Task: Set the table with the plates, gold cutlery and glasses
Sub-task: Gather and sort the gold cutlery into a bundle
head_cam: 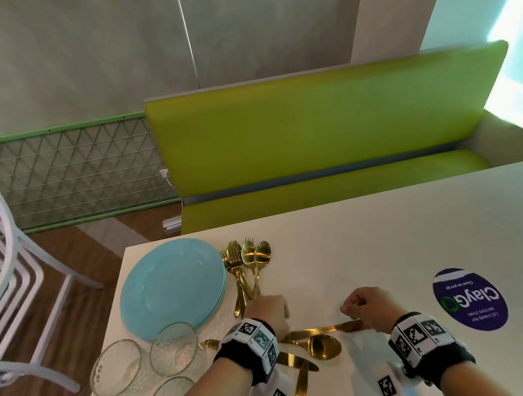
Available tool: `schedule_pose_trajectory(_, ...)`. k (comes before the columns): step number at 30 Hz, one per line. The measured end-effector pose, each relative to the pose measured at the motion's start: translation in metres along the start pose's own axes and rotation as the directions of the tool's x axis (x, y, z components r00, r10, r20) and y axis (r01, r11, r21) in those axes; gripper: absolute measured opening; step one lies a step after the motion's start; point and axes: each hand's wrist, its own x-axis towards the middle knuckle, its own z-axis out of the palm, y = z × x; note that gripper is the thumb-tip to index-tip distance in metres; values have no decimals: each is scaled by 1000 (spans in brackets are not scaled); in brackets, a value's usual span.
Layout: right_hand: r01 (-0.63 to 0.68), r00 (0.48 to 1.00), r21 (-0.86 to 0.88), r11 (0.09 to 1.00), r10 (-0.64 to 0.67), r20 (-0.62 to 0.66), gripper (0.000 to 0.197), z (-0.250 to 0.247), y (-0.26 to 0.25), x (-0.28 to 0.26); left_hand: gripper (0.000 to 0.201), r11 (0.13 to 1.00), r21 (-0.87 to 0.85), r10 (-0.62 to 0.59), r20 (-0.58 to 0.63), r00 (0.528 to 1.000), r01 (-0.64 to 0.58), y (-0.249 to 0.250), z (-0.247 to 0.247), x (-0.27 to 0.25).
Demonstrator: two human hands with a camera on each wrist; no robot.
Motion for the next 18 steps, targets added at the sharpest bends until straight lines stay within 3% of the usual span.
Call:
schedule_pose_trajectory(3,8,1000,-14,1000,-8,-6,16,3,-3,-3,28,969,244,-9,177,984,-35,3,7,-11)
schedule_pose_trajectory(10,10,1000,8,1000,-10,-2,17,8,-4,-9,26,952,281,72,187,980,-124,-1,3,-18)
schedule_pose_trajectory(13,-8,1000,8,1000,8,-6,18,8,0,-10,27,974,188,94,161,982,-124,-6,-1,-18)
schedule_pose_trajectory(18,-68,997,27,997,69,-25,19,5,21,-8,20,970,-244,25,56,998,-10,-15,-6,4)
